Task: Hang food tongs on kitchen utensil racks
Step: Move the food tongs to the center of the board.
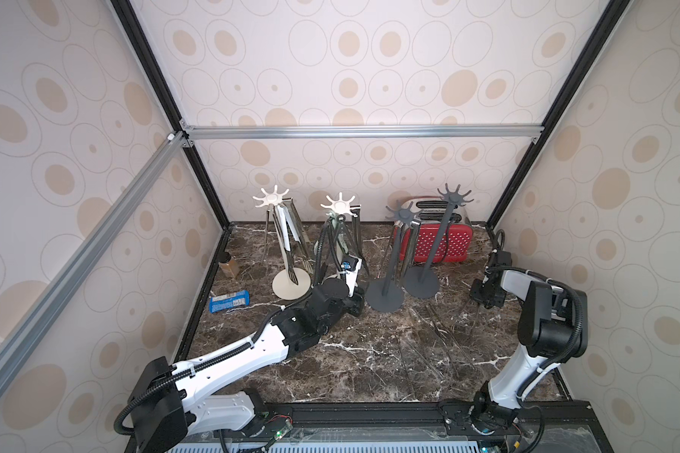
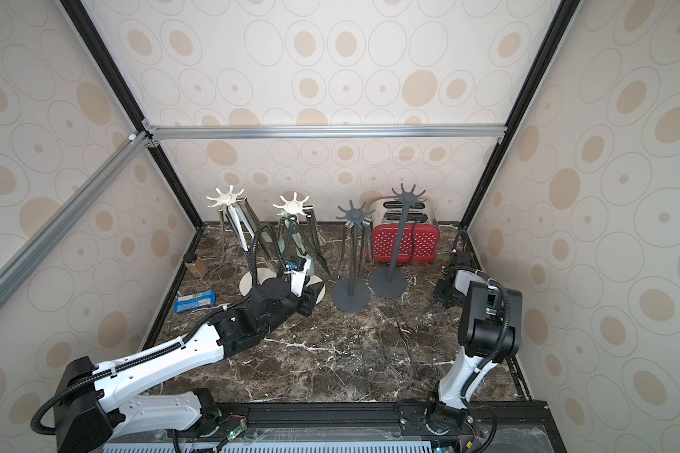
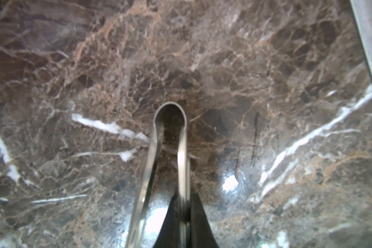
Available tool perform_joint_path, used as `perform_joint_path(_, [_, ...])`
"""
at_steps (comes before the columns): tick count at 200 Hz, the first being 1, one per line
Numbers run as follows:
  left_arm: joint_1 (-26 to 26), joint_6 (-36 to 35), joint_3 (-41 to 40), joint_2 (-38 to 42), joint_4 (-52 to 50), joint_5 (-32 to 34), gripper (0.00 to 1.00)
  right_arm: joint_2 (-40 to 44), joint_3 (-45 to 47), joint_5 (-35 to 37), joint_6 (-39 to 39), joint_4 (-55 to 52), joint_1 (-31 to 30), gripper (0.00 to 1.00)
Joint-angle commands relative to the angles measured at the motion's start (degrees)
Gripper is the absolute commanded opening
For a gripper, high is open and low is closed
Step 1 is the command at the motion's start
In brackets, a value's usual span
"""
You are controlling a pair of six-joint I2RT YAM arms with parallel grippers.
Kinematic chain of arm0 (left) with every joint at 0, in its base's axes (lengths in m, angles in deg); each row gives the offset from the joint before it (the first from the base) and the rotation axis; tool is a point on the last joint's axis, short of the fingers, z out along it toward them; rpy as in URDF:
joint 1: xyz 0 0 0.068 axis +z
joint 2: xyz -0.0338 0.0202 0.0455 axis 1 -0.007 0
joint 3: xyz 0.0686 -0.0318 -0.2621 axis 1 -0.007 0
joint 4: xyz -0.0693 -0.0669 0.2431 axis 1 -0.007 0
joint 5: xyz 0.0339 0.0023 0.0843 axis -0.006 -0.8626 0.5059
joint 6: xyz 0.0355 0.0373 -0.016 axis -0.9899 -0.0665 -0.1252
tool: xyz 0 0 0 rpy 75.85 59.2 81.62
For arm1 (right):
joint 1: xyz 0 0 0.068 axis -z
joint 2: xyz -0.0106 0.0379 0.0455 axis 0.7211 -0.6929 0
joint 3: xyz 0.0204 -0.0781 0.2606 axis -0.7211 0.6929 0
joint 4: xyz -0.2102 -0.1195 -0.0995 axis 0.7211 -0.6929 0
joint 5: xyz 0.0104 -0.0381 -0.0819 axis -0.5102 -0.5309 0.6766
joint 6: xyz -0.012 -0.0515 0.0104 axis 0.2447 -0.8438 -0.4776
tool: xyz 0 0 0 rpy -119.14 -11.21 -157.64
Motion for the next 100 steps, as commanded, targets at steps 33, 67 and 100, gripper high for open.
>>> perform_joint_path(33, [0.79,-0.67,2.19,-1.73,0.45,-0.04,0.44,-1.45,1.67,-1.42,-0.13,-2.66,0.51,0.11])
perform_joint_path(67, [0.88,-0.72,1.59,-1.41,0.64,-0.26,0.45,1.52,4.92,-2.39,0.74,-3.09,0.51,0.2])
perform_joint_path(100, [0.79,-0.61,0.49,-0.25,1.08,-0.31,0.45,4.72,7.92,-3.32,1.38,-3.46,0.55,0.24])
